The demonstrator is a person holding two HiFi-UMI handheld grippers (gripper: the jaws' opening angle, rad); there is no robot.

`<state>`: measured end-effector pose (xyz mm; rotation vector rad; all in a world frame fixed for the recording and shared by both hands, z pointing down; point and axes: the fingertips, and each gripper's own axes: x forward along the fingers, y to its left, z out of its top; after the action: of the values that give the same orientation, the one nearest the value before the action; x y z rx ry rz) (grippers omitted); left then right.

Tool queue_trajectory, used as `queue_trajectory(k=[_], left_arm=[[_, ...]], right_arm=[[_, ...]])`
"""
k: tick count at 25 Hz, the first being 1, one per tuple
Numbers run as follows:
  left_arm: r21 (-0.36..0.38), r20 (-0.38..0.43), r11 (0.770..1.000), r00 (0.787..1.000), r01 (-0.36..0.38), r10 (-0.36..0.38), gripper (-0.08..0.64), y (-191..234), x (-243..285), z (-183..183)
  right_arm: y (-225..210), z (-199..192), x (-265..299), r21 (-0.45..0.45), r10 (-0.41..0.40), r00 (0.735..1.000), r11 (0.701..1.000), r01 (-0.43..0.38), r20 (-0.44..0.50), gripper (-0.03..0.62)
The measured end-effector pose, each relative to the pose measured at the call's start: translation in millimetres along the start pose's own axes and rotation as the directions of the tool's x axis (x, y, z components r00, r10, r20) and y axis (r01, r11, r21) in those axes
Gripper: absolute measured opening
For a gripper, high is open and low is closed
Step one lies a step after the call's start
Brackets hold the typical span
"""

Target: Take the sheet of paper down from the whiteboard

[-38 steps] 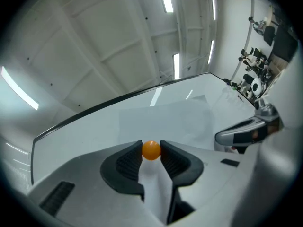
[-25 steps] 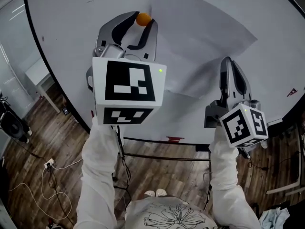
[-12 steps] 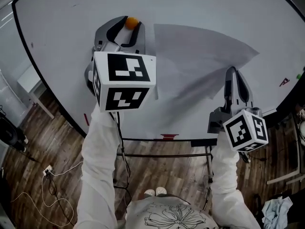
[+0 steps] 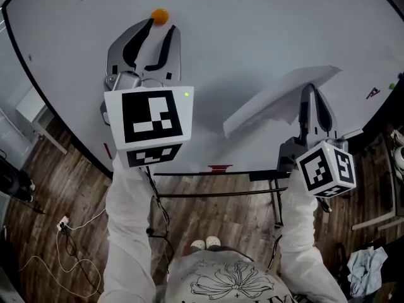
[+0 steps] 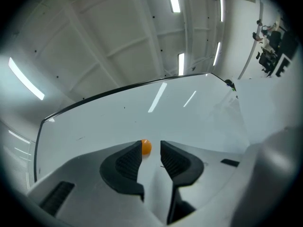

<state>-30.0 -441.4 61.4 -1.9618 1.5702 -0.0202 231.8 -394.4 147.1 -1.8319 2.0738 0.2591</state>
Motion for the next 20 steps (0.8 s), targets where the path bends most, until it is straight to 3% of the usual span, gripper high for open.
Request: queue_trajectory(k=[4,8,13,20], left_arm=[[-0.046,0.036,0.998,0.999,0.034,-0.032,0.118,-17.2,-31.6,-8.9],[-0.106,0.0,0.992,0.998,0.066,-0.067,0.105,-36.1,-54.7,-34.6],[-0.248,-0.04,0.967,0.997,0.051,-0.063,0.039,-47.7,-73.0,-62.1],[-0.338,-0.1,0.941,0.993,0.032,-0.069,0.018,-63.7,-94.4,-89.9]], right_arm=[[2.9,-13.0,-12.3,-0.07,-0.01,1.0,0.997,0.008,-0.029,0.002],[8.1,-30.0,-21.3,-0.12,-0.02,0.998,0.993,0.012,-0.065,0.002],[12.5,-43.8,-29.4,-0.114,-0.037,0.996,0.993,0.028,-0.081,0.002],[19.3,-56.6,-38.6,-0.093,-0.071,0.993,0.994,0.061,-0.099,0.002]])
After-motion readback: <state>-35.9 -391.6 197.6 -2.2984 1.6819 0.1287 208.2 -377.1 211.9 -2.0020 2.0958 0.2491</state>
